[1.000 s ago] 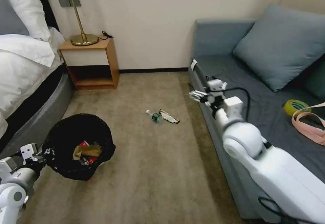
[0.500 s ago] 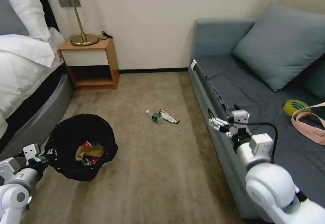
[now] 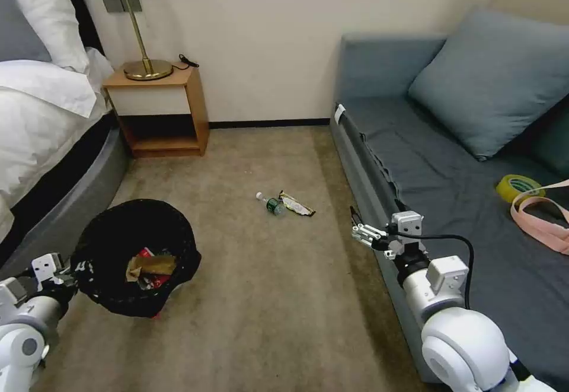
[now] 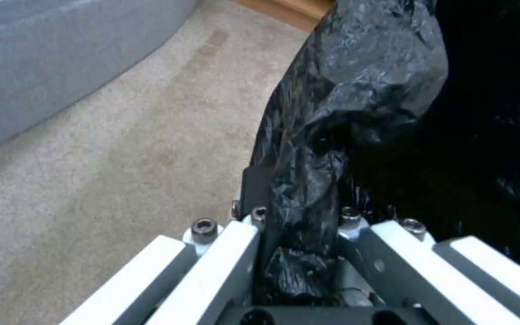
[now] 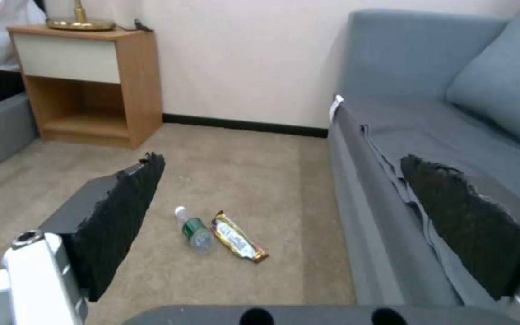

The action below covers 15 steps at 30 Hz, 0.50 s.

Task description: Pick up the trash bin, then pick up the garbage on the floor and place it into the trash bin.

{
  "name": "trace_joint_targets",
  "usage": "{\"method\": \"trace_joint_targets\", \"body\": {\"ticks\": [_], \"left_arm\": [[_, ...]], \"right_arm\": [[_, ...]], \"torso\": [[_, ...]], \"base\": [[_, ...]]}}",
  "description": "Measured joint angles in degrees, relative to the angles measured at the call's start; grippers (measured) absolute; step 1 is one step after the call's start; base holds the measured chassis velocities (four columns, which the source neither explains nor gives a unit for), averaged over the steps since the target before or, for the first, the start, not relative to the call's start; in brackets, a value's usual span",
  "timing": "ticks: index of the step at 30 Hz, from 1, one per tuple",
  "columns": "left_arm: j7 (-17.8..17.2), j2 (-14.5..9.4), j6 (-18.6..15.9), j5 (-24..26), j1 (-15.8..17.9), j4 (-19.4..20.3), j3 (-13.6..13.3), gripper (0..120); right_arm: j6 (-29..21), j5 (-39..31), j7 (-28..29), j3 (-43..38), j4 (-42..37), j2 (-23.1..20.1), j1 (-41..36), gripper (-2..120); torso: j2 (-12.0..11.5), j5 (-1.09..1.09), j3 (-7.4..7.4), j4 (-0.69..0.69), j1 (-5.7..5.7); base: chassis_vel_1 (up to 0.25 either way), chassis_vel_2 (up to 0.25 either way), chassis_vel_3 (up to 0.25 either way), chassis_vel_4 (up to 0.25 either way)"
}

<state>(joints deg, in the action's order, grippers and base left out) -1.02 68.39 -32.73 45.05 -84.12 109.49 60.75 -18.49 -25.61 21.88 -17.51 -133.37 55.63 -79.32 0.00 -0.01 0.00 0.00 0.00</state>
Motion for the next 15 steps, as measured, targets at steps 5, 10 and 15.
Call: {"method": "trace_joint_targets", "body": {"ticks": [5,10,15], "left_arm": [[0.0,0.1,0.1,0.1,0.1,-0.4,0.0,2],[0.2,0.0,0.2,0.2,0.3,-0.7,0.4,2],[0.3,-0.3,0.3,0.6,0.5,-0.9,0.8,2]], "right_arm": [[0.0,-0.3,-1.2,-0.2,0.0,-0.7,0.1,100],[0.1,-0.3,-2.0,-0.2,0.0,-0.6,0.0,100],[0.1,-0.1,-2.7,-0.2,0.1,-0.6,0.1,100]], "torso": [[0.0,0.0,0.0,0.0,0.0],[0.0,0.0,0.0,0.0,0.0],[0.0,0.0,0.0,0.0,0.0]], "base": [[0.0,0.0,0.0,0.0],[0.0,0.0,0.0,0.0],[0.0,0.0,0.0,0.0]]}}
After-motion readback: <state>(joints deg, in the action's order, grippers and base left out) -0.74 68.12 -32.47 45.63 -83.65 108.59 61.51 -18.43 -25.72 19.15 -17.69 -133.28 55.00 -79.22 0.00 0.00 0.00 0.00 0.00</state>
